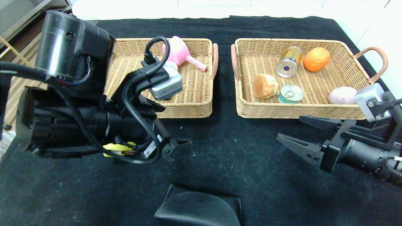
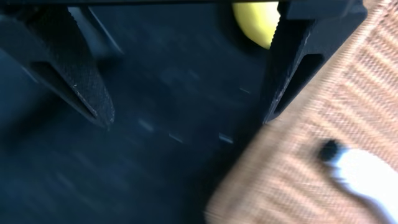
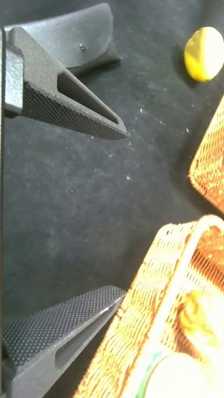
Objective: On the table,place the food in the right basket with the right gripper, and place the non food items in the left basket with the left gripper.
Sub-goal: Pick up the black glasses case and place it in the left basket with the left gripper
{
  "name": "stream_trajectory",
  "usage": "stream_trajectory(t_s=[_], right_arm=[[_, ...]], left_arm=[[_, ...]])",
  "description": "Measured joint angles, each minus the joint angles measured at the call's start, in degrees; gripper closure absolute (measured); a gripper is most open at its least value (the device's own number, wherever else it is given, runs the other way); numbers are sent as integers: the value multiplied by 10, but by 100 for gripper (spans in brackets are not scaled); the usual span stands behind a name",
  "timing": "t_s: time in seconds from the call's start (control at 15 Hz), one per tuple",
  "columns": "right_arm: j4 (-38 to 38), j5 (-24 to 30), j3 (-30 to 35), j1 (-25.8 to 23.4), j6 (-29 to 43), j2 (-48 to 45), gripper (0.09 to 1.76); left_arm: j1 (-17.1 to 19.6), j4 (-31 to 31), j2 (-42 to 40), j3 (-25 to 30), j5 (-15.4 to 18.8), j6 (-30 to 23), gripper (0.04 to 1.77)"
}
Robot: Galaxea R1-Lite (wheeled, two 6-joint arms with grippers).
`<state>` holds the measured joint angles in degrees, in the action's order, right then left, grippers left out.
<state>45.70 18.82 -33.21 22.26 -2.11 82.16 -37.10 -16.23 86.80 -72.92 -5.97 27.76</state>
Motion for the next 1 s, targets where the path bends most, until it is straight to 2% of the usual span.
stream_trajectory(t_s=[0.13, 0.27, 0.67, 0.8, 1.0], right_arm=[[-20, 20, -14, -17, 4, -3, 14], [-23, 26, -23, -33, 5, -4, 14], [-37, 31, -38, -55, 9, -4, 14], [-37, 31, -43, -61, 10, 0, 14], [-36, 31, -47, -69, 10, 5, 14]], left_arm=[[-34, -33, -25, 28, -4, 14, 12], [-57, -35, -40, 51, -11, 20, 12], [-136, -36, -54, 107, -79, 36, 11], [-156, -37, -54, 112, -108, 67, 11], [-180, -57, -47, 103, -117, 80, 10]])
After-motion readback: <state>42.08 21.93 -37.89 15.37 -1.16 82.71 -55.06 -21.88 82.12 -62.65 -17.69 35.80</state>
